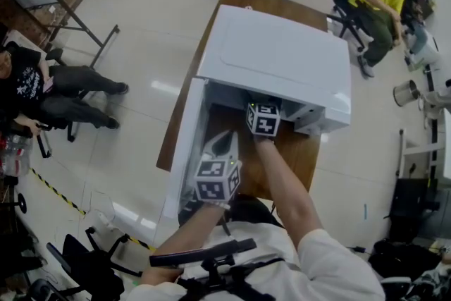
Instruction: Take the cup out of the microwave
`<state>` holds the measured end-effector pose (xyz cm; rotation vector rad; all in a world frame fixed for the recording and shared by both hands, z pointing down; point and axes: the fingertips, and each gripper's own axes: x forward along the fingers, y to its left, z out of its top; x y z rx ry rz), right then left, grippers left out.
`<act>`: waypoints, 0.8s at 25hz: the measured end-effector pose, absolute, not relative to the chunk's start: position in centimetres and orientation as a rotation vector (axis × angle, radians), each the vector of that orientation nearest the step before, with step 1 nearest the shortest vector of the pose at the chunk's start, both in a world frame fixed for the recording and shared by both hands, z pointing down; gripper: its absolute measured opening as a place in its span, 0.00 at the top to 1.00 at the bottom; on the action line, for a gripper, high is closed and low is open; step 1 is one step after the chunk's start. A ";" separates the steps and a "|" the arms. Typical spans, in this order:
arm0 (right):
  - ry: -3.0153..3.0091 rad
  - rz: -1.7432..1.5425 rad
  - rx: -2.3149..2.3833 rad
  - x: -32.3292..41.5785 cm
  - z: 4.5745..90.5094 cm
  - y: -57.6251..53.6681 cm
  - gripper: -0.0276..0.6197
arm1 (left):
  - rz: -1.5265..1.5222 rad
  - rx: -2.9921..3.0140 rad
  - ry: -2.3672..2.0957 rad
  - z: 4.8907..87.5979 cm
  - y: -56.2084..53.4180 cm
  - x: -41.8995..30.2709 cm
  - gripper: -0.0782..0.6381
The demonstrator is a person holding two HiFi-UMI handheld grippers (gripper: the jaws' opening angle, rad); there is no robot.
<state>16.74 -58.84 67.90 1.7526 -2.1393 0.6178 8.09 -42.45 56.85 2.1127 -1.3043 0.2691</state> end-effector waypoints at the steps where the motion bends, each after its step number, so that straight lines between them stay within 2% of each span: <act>1: -2.139 0.620 1.751 16.7 68.0 -58.9 0.33 | 0.269 2.113 -1.304 56.9 -42.4 8.1 0.91; 20: -2.134 0.577 1.738 17.1 67.7 -58.3 0.36 | 0.274 2.108 -1.296 57.3 -42.1 8.1 0.91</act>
